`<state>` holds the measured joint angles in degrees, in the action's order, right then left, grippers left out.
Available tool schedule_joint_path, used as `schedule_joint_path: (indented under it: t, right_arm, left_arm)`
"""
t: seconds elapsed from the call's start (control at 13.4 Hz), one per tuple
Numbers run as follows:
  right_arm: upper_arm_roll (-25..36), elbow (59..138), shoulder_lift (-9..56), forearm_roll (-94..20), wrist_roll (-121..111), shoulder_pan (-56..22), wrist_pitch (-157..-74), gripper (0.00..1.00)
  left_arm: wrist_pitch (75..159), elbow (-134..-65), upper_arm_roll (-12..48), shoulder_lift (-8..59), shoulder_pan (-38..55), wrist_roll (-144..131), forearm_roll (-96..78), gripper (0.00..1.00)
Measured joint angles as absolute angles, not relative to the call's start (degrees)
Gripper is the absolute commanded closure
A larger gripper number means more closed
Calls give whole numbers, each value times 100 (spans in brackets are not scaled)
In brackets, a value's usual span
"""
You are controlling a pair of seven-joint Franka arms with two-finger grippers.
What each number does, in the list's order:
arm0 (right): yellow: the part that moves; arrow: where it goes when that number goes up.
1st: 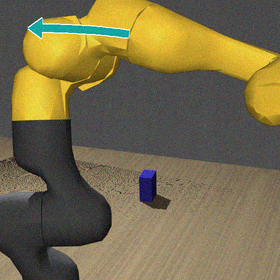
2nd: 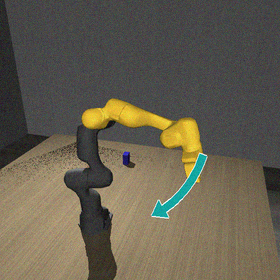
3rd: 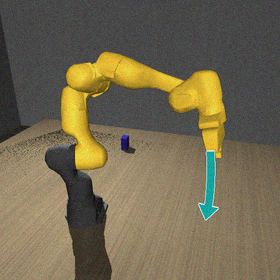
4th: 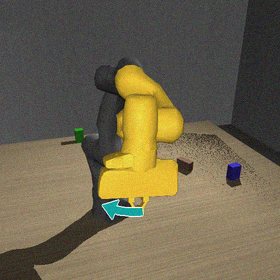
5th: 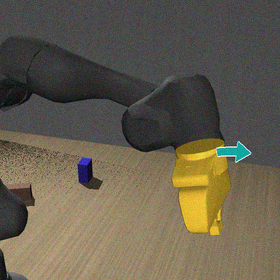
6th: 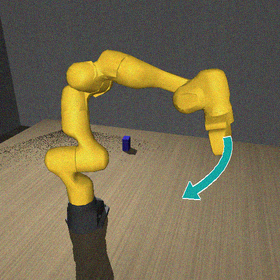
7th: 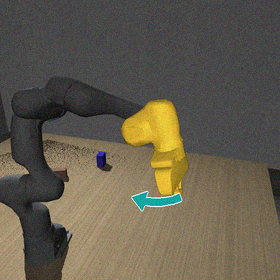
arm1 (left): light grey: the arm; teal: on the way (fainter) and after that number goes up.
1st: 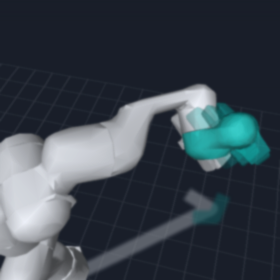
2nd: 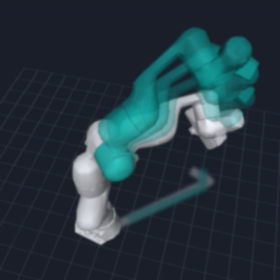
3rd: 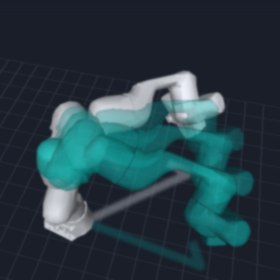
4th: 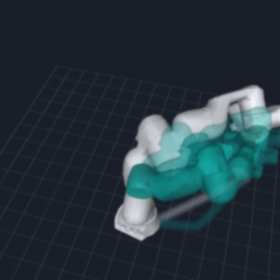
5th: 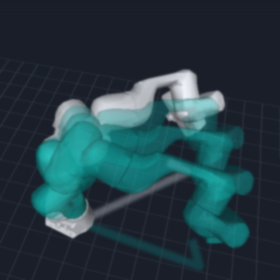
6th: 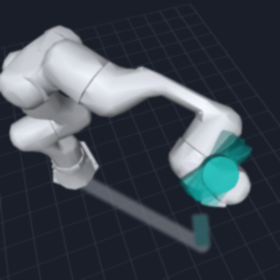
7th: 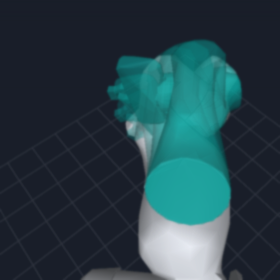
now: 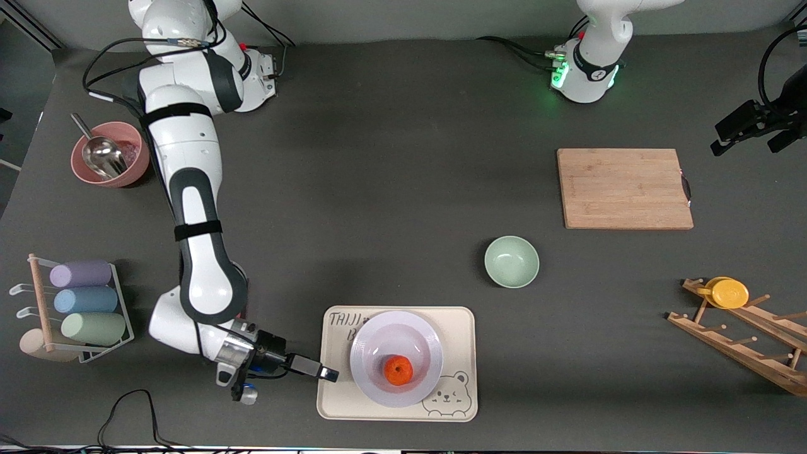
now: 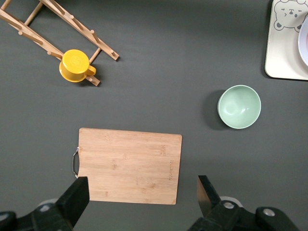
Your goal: Place orange and plate with both arms
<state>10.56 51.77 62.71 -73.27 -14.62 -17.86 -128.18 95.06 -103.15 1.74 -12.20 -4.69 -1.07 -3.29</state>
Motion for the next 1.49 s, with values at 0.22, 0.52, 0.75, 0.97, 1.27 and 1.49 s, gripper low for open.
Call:
schedule_joint_path:
  t: [0.22,0.52,0.75,0.97,1.27,1.49]
  right_arm:
    - [1244,5848,5596,-5719,-1355,-1758,-12633,0]
    - [1821,6503,4391,-3386,-1057,-1782,-10944,0]
    - [1878,6688,3687,-2477,-789,-1878,-10110,0]
    - [1920,6833,3132,-1759,-758,-1914,-9461,0]
    - [1986,7951,1921,-1114,-756,-1912,-9341,0]
    - [1984,8863,926,-490,-756,-2110,-9360,0]
  left_arm:
    - [9505,-10315,174,-1219,-469,-107,-329,0]
    - [9505,-10315,177,-1219,-469,-107,-329,0]
    - [9506,-10315,179,-1219,-469,-106,-329,0]
    - [9505,-10315,179,-1219,-469,-106,-329,0]
    - [9505,-10315,178,-1219,-469,-106,-329,0]
    - [9505,-10315,175,-1219,-469,-106,-329,0]
